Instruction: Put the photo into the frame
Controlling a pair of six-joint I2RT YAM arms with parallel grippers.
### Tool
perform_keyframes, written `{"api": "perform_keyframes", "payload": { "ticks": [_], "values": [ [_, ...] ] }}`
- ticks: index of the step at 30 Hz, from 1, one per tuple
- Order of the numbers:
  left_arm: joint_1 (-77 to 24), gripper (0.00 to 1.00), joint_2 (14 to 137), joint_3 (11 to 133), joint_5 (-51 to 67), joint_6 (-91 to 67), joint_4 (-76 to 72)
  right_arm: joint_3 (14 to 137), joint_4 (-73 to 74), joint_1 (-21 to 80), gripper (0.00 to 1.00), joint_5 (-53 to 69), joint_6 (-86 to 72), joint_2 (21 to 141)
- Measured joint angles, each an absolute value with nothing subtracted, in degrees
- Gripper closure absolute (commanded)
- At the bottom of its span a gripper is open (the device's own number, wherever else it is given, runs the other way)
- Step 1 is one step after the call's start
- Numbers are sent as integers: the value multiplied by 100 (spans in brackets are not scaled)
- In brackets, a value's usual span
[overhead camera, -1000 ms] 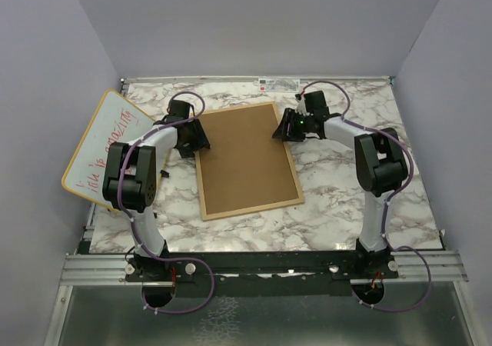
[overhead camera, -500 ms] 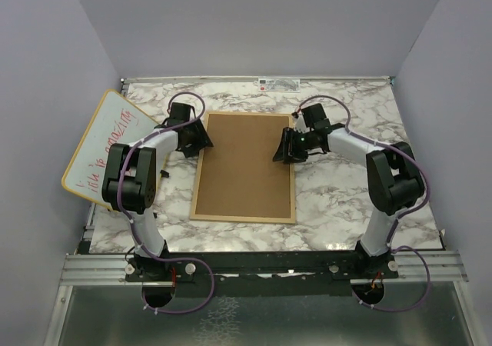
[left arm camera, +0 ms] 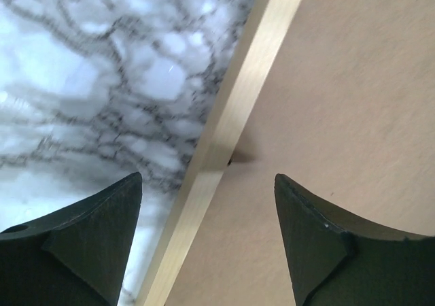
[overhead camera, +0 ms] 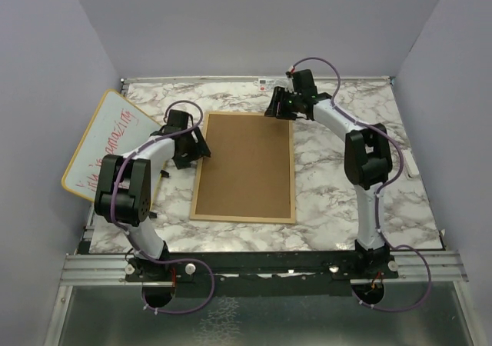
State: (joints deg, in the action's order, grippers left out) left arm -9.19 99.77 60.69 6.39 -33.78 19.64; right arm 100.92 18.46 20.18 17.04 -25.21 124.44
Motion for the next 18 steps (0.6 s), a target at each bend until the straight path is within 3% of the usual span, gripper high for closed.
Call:
{"api": "perform_keyframes", "payload": {
  "ticks": [6,18],
  "values": [
    [-919,13,9518,5649,458,-3505,2414,10875,1848,2018,44,1267,-2047,13198],
    [-919,7,8746,5137,250,-3994,3260,11249,1758,2018,44,1028,-991,13570]
  ]
}}
